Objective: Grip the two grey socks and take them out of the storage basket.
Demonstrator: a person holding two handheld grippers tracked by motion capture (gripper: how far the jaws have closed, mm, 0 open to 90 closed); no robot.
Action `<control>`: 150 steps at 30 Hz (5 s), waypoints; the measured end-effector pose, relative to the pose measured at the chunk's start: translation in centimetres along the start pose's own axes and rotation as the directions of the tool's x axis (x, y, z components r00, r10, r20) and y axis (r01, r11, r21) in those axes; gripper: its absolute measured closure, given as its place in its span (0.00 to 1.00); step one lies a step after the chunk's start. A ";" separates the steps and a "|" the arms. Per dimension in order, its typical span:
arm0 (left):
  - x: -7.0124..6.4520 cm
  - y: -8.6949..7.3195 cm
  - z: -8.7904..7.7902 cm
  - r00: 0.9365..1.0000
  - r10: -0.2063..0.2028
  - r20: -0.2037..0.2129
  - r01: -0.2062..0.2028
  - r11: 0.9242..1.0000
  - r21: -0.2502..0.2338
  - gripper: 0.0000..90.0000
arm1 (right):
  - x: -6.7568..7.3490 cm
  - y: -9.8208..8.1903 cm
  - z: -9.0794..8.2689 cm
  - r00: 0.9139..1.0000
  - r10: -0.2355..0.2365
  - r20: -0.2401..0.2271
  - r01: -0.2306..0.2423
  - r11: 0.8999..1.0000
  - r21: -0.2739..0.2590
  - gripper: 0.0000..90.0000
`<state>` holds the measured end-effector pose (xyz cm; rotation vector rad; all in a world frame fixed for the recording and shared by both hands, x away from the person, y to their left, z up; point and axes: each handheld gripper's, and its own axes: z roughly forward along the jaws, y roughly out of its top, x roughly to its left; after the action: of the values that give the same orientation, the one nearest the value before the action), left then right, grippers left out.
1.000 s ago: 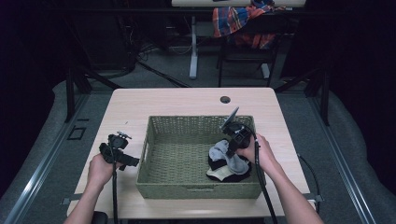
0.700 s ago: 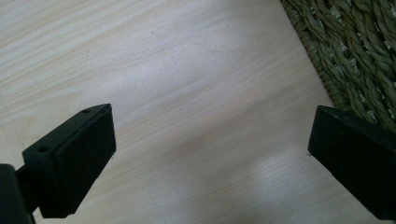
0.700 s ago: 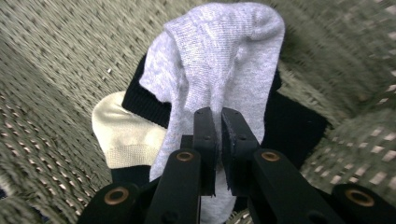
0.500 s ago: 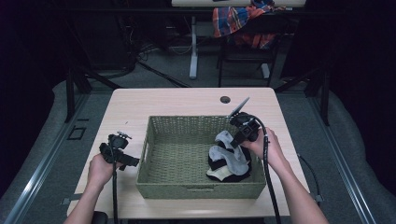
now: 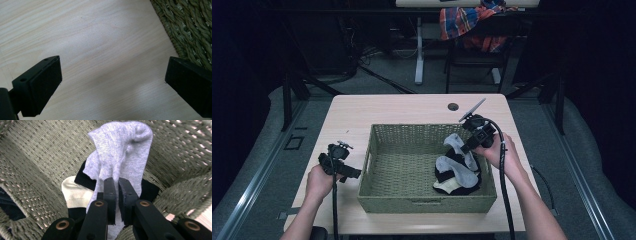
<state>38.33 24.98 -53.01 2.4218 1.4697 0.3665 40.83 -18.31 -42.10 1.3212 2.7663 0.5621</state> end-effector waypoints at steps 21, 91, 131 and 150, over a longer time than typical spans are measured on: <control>0.0 0.0 0.0 1.000 0.000 -0.001 0.000 1.000 0.000 0.01 | -1.1 -0.8 -3.4 0.999 0.015 0.028 -0.013 0.997 -0.074 0.95; 0.0 0.0 0.0 1.000 -0.002 0.002 0.002 1.000 -0.004 0.01 | -12.0 -6.9 -0.9 0.935 0.338 0.109 -0.343 0.939 0.031 0.95; -0.1 0.0 0.1 1.000 -0.003 0.000 0.003 1.000 -0.001 0.01 | -14.0 -7.9 4.5 0.921 0.355 0.162 -0.377 0.916 0.139 0.92; -0.1 0.0 0.0 1.000 0.000 0.001 0.000 1.000 -0.001 0.01 | -11.5 -6.5 -2.5 0.941 0.319 0.114 -0.314 0.947 -0.060 0.40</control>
<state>38.33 24.88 -53.00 2.4210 1.4690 0.3659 42.91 -31.54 -43.41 1.7425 2.4462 0.5244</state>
